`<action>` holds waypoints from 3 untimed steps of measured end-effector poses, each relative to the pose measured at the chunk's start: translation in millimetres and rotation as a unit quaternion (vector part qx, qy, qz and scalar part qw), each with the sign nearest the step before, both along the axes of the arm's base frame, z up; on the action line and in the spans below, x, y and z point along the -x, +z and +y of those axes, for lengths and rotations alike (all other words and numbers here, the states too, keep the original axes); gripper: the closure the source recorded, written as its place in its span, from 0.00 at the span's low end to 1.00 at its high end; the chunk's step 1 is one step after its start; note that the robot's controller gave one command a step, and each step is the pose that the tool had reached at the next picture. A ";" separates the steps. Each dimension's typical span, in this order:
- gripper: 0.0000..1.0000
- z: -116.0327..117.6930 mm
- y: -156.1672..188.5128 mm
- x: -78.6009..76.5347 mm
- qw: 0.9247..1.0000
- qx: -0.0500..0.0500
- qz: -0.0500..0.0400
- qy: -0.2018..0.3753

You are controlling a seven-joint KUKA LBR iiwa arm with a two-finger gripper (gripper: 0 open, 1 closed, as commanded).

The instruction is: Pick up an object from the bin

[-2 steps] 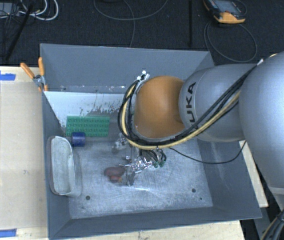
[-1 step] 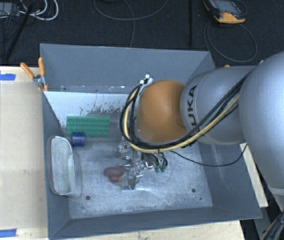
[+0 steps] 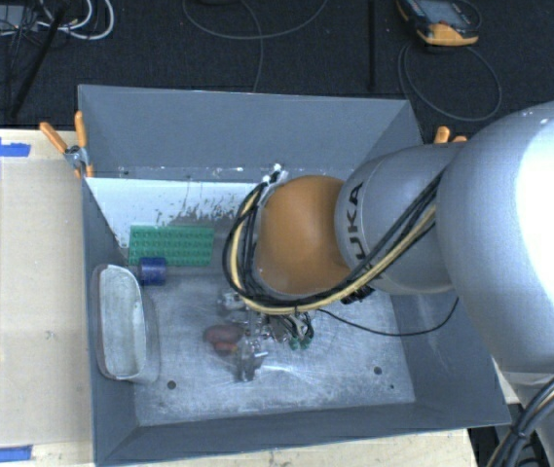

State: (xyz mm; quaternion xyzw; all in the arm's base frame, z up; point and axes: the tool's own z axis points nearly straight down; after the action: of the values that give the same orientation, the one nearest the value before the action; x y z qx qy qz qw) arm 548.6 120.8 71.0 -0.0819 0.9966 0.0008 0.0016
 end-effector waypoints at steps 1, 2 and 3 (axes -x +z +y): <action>0.00 0.1 1.1 -0.9 1.000 0.000 0.001 -0.001; 1.00 0.5 4.9 -4.6 1.000 -0.001 -0.005 -0.002; 1.00 0.5 27.9 -5.2 1.000 0.000 0.001 -0.004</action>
Offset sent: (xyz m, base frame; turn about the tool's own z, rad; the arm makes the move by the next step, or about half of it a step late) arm 0.0000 0.0000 0.0000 0.0000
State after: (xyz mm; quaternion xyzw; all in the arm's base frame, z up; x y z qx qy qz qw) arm 553.8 121.2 99.0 -0.0778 0.9970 0.0005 0.0008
